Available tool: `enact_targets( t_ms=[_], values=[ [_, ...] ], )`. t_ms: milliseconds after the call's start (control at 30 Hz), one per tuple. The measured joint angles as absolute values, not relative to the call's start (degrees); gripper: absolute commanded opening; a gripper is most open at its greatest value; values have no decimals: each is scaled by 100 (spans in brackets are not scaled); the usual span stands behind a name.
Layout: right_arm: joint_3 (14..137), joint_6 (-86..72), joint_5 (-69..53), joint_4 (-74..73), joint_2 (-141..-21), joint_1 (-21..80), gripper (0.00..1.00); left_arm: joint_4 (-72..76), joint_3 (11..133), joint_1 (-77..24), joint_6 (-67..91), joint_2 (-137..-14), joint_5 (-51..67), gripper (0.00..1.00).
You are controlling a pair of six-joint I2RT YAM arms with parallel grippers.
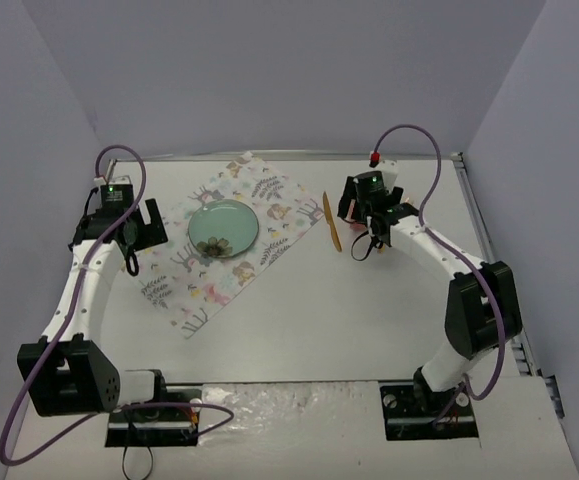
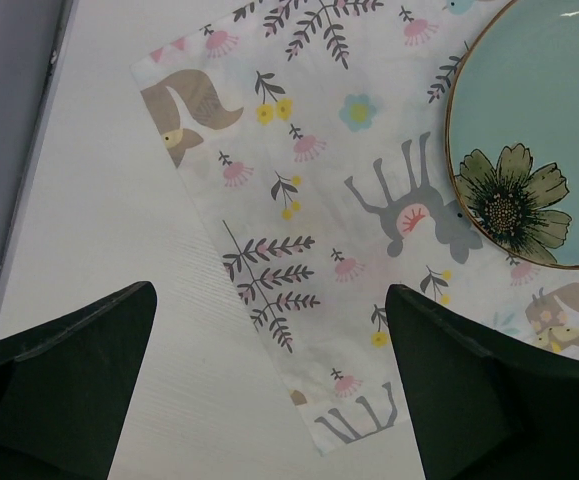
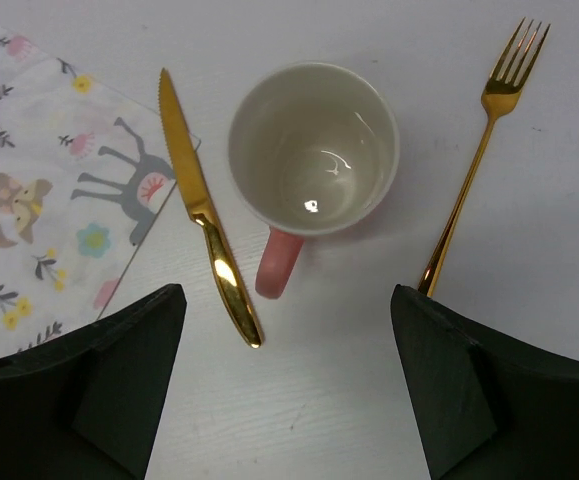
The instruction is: Set the dinner table for one person
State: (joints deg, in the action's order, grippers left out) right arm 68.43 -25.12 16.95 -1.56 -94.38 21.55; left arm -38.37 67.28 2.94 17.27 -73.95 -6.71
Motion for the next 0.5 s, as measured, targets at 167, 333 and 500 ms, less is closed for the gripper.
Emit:
enact_targets(
  t_ms=[167,333,500],
  values=[
    [7265,-2724,2017,-363,-10169,2237,65,-3835,6722,294,1668,-7395,-671,97],
    [7351,-2956,2172,-451,-10510,2261,53,-3835,6713,294,1660,-7391,-623,97],
    [7364,-3064,2303,-502,-10645,2261,42,-3835,6711,294,1660,-7391,-548,97]
  ],
)
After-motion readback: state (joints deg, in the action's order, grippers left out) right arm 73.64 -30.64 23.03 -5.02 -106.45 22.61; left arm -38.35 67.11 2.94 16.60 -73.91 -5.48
